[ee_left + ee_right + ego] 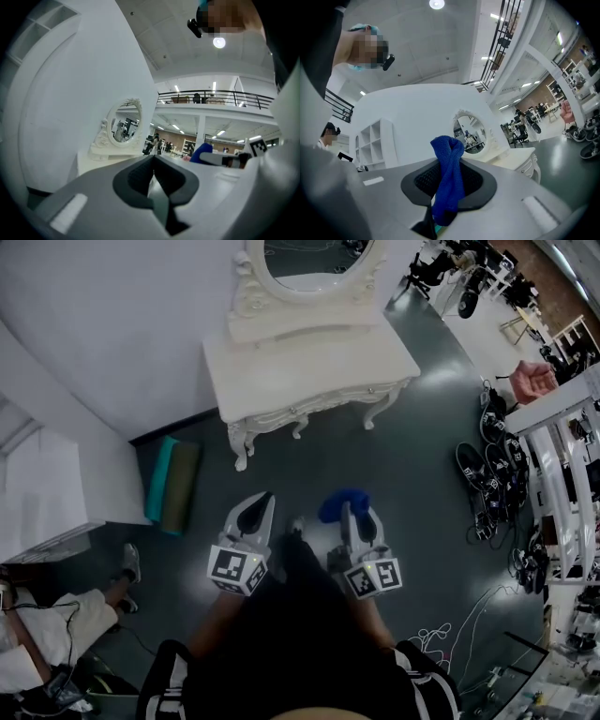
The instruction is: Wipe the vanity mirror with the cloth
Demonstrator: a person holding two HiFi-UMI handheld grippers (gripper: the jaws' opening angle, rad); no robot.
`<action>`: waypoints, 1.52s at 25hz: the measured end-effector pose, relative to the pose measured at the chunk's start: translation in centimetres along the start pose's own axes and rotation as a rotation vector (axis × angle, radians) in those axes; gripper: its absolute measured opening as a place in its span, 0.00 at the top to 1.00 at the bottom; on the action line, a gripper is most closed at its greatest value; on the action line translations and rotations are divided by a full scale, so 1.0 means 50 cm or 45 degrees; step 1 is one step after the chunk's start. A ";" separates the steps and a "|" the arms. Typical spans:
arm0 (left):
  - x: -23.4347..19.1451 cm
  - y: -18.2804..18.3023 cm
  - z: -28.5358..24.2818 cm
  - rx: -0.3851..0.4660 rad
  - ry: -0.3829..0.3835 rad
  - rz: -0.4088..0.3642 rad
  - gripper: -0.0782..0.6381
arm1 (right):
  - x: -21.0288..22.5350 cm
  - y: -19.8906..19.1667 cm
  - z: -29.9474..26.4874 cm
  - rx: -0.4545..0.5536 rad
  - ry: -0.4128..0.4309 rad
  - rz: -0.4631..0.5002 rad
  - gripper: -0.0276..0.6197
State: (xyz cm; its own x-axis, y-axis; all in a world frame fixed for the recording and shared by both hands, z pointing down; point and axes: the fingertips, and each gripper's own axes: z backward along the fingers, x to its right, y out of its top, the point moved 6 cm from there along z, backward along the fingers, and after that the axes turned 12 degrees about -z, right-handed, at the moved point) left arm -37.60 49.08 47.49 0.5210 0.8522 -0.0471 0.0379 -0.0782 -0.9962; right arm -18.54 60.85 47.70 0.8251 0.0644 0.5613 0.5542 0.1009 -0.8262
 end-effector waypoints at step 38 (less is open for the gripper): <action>-0.245 0.119 -0.649 0.065 0.185 -0.064 0.88 | 0.339 0.207 -0.613 0.009 0.118 -0.031 0.85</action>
State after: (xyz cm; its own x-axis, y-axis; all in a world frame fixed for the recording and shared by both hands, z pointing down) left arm -16.08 21.38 44.50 0.6377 0.7702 0.0106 0.0259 -0.0076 -0.9996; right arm 4.57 32.55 47.22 0.8182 -0.0303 0.5741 0.5737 0.1081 -0.8119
